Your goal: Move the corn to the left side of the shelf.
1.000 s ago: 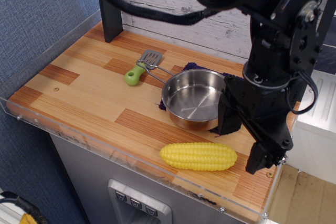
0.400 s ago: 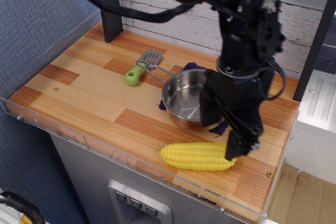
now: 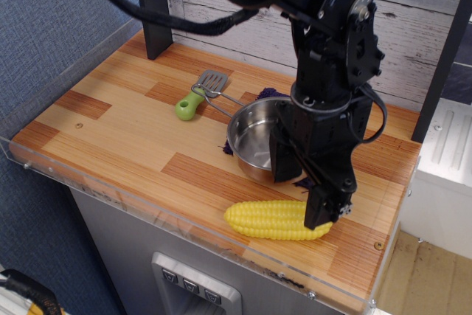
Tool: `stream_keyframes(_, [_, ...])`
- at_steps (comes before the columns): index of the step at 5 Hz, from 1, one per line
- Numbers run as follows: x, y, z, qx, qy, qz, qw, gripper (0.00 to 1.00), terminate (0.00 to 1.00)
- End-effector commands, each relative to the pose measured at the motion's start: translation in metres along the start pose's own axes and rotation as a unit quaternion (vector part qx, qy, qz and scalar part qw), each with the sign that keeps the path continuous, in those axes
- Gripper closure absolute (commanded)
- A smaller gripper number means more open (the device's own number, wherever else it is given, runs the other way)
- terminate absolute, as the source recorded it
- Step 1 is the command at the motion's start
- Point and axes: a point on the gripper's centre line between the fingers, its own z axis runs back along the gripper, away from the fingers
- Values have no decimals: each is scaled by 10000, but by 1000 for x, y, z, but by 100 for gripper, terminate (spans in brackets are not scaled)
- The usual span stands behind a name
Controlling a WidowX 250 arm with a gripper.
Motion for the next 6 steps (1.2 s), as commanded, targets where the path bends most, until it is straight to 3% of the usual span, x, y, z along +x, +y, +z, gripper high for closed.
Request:
stream_keyframes(1, [-7,-7,5,37,-148,-78,9999,0,0])
stream_keyframes(3, [-10,-9,0,40,-82,-47,9999,0,0])
stream_keyframes(5, [2,-11,-29,-120,-53,178,9998,0,0])
stream_keyframes(6, [4,-15,-31,-166,-18,133,9998,0,0])
